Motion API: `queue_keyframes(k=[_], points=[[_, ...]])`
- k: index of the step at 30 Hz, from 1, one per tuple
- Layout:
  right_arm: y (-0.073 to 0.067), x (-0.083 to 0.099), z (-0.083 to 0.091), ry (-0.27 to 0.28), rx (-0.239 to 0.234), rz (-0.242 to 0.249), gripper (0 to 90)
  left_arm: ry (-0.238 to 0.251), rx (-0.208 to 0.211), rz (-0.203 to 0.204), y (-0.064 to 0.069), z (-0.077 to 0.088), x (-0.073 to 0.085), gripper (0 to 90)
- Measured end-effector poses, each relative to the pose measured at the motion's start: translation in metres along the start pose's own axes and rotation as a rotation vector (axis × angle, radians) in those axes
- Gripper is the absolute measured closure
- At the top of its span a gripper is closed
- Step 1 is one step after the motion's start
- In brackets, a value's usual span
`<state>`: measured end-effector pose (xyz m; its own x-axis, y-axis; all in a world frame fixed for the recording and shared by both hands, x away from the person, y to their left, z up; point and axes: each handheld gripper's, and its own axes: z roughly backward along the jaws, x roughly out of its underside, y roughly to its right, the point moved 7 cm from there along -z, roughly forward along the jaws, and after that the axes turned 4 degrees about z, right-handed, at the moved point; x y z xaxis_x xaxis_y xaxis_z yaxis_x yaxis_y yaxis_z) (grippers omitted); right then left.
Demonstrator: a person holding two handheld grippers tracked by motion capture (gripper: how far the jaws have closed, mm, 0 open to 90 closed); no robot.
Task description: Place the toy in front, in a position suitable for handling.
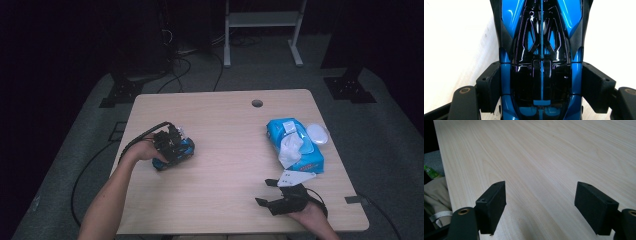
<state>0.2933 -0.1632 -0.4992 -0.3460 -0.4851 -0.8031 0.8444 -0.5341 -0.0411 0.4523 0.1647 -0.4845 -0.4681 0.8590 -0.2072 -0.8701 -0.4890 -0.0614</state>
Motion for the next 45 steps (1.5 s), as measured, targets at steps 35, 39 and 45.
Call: queue_keyframes(k=[35, 39, 45], points=[[0.008, -0.001, 0.018, 0.052, 0.036, -0.015, 24.5, 0.035, 0.096, -0.416, 0.150, -0.027, -0.109, 26.1], [0.008, -0.002, 0.018, 0.053, 0.036, -0.015, 24.5, 0.037, 0.099, -0.403, 0.152, -0.032, -0.108, 26.1], [0.007, -0.002, 0.017, 0.050, 0.036, -0.009, 24.4, 0.014, 0.100, -0.403, 0.152, -0.040, -0.104, 26.1]])
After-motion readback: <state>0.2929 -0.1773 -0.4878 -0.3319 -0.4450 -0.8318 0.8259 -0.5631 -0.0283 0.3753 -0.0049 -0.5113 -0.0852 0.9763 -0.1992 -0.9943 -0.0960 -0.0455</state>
